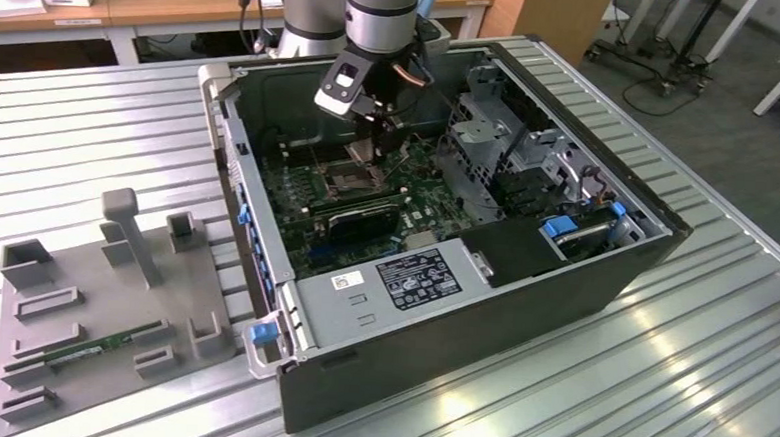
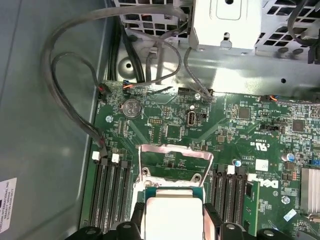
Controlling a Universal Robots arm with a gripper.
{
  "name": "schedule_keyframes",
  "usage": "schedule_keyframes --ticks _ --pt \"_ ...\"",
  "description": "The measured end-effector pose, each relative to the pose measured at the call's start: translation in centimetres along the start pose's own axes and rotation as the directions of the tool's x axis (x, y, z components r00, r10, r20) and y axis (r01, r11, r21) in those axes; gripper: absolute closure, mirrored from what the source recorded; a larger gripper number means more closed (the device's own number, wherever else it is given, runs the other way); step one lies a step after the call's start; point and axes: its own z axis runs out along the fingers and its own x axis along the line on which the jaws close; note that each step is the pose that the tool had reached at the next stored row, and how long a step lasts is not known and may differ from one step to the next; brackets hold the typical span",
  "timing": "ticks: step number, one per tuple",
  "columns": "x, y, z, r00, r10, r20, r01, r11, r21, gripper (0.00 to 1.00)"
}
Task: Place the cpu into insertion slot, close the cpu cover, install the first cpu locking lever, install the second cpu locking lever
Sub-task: 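Place the cpu into insertion slot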
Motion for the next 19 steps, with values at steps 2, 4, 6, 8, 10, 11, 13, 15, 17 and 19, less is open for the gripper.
schedule_keyframes --ticks 2,4,6,8,10,11,13,15,17,19 --pt "0.0 0.0 0.0 1.0 0.0 -0.0002 0.0 1.0 0.0037 0.46" --pt "0.0 0.01 0.01 1.0 0.001 -0.0014 -0.001 0.9999 0.0169 0.46" --pt "0.0 0.01 0.01 1.0 0.001 -0.0028 -0.001 0.9995 0.032 0.46" --pt "0.0 0.0 0.0 1.0 0.001 -0.0026 -0.001 0.9994 0.0335 0.46" --pt "0.0 0.01 0.01 1.0 0.001 -0.0029 -0.001 0.9994 0.0347 0.46" --pt "0.0 0.01 0.01 1.0 0.001 -0.003 -0.001 0.9994 0.0352 0.46" --pt "0.0 0.01 0.02 1.0 0.004 -0.0028 -0.004 0.9994 0.0358 0.46" --pt "0.0 0.01 0.04 0.9998 0.021 -0.0015 -0.021 0.9992 0.0351 0.46" --pt "0.0 0.01 0.08 0.9986 0.053 0.0014 -0.053 0.998 0.0341 0.46" --pt "0.0 0.0 0.11 0.996 0.089 0.0047 -0.09 0.9954 0.0329 0.46"
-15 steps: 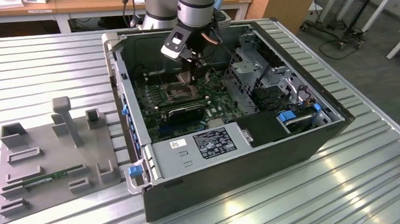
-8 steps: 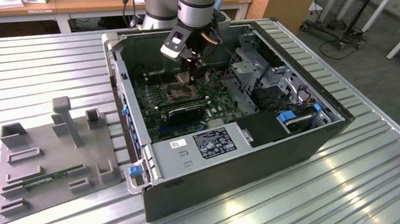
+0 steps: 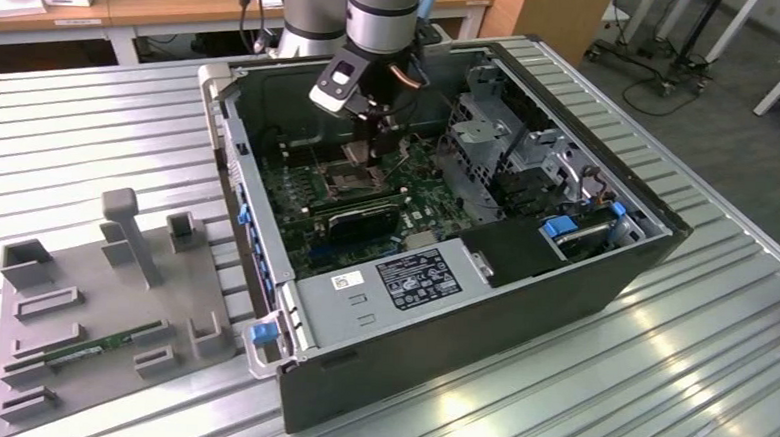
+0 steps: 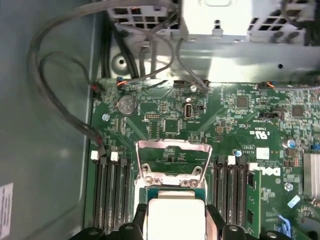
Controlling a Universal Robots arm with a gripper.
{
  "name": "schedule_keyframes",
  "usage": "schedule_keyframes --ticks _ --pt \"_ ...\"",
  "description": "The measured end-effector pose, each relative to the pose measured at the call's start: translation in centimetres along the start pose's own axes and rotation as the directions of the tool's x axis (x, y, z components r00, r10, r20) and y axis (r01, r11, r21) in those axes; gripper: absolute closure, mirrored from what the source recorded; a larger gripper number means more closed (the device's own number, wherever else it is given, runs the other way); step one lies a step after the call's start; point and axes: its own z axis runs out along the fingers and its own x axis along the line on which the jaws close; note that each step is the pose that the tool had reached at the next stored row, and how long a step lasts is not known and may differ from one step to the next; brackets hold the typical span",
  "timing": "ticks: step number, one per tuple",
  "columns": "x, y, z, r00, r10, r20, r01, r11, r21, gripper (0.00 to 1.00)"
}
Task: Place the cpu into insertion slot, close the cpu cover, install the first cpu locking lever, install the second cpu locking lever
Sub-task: 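Place the cpu into insertion slot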
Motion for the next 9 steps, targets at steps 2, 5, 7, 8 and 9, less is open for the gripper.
schedule_keyframes --ticks 2,5,7,8,9 --pt "0.0 0.0 0.0 0.9999 0.013 0.0008 -0.013 0.9999 -0.0003 0.46" --pt "0.0 0.0 0.0 0.9999 0.014 0.0007 -0.014 0.9999 -0.0005 0.46" --pt "0.0 0.0 0.0 0.9999 0.015 0.0008 -0.015 0.9999 -0.0005 0.46" --pt "0.0 0.0 0.0 0.9999 0.015 0.0008 -0.015 0.9999 -0.0005 0.46" --pt "0.0 0.0 0.01 0.9999 0.016 0.0008 -0.016 0.9999 -0.0005 0.46"
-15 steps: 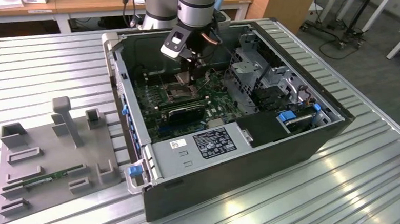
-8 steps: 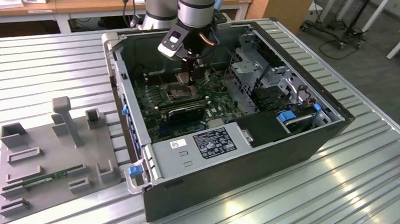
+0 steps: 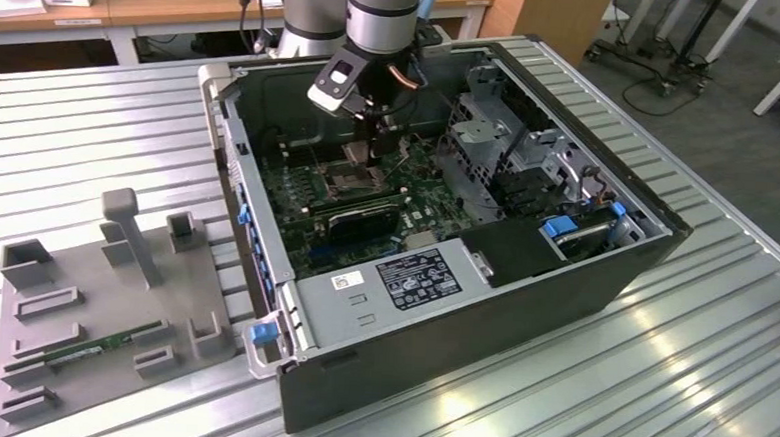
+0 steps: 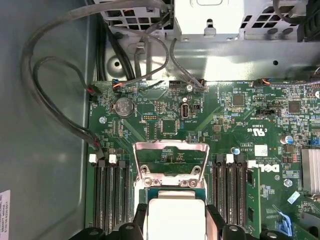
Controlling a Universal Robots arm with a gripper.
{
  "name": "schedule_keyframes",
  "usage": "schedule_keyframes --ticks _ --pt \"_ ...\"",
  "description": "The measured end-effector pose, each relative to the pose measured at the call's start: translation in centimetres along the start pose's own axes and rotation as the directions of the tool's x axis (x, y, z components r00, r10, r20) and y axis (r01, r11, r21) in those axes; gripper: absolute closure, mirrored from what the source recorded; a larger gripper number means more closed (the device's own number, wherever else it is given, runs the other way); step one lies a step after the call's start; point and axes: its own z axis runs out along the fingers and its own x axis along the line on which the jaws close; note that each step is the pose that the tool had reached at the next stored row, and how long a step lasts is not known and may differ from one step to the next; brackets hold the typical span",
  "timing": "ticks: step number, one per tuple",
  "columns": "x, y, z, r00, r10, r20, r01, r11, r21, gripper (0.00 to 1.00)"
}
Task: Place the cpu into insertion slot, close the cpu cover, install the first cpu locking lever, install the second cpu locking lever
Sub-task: 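Place the cpu into insertion slot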
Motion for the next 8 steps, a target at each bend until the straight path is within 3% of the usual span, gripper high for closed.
schedule_keyframes --ticks 3,8 --pt "0.01 0.0 0.05 0.9997 0.026 0.0011 -0.026 0.9997 -0.001 0.46" --pt "-0.01 -0.01 0.11 0.9956 0.094 0.0049 -0.094 0.9956 -0.0032 0.46"
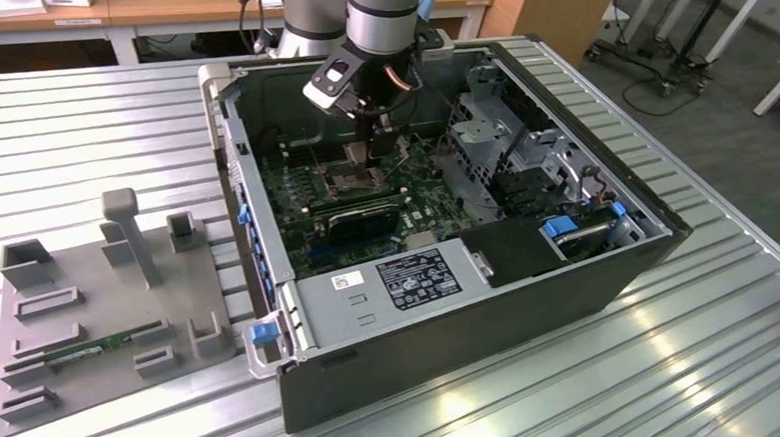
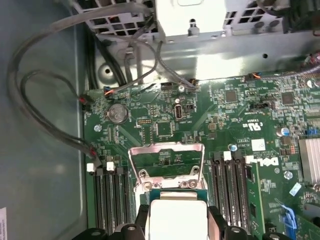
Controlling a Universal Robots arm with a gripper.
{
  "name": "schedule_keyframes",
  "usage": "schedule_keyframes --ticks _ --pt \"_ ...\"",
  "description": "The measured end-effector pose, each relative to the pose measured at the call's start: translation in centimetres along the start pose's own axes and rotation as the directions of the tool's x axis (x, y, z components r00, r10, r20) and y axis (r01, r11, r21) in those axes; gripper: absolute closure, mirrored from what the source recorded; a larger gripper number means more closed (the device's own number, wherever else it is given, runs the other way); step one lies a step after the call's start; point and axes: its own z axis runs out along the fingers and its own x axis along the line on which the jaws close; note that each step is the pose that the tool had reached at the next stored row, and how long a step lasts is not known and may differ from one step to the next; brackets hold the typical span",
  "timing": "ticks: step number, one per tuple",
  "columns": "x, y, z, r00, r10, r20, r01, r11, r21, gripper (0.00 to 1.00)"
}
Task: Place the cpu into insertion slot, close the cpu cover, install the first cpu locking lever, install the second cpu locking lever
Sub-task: 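Place the cpu into insertion slot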
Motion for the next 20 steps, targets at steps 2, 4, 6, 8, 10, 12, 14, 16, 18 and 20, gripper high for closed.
schedule_keyframes --ticks 2,4,6,8,10,12,14,16,18,20 --pt "0.0 0.0 0.0 1.0 0.0 0.0 0.0 1.0 -0.0001 0.46" --pt "0.0 0.0 0.01 1.0 0.0 0.0 0.0 1.0 -0.0001 0.46" --pt "0.0 0.0 0.01 1.0 0.0 0.0 0.0 1.0 -0.0001 0.46" --pt "0.0 -0.01 0.03 0.9999 -0.013 -0.0008 0.013 0.9999 0.0003 0.46" --pt "0.0 -0.01 0.07 0.9994 -0.036 -0.002 0.036 0.9994 0.001 0.46" --pt "0.0 -0.01 0.1 0.9981 -0.061 -0.0034 0.061 0.9981 0.0017 0.46" --pt "0.0 -0.01 0.11 0.9969 -0.079 -0.0041 0.079 0.9969 0.0022 0.46" --pt "0.0 -0.01 0.12 0.9967 -0.081 -0.0045 0.081 0.9967 0.0023 0.46" --pt "0.0 -0.01 0.12 0.9966 -0.082 -0.0045 0.082 0.9966 0.0023 0.46" --pt "0.0 -0.01 0.12 0.9966 -0.082 -0.0045 0.082 0.9966 0.0023 0.46"
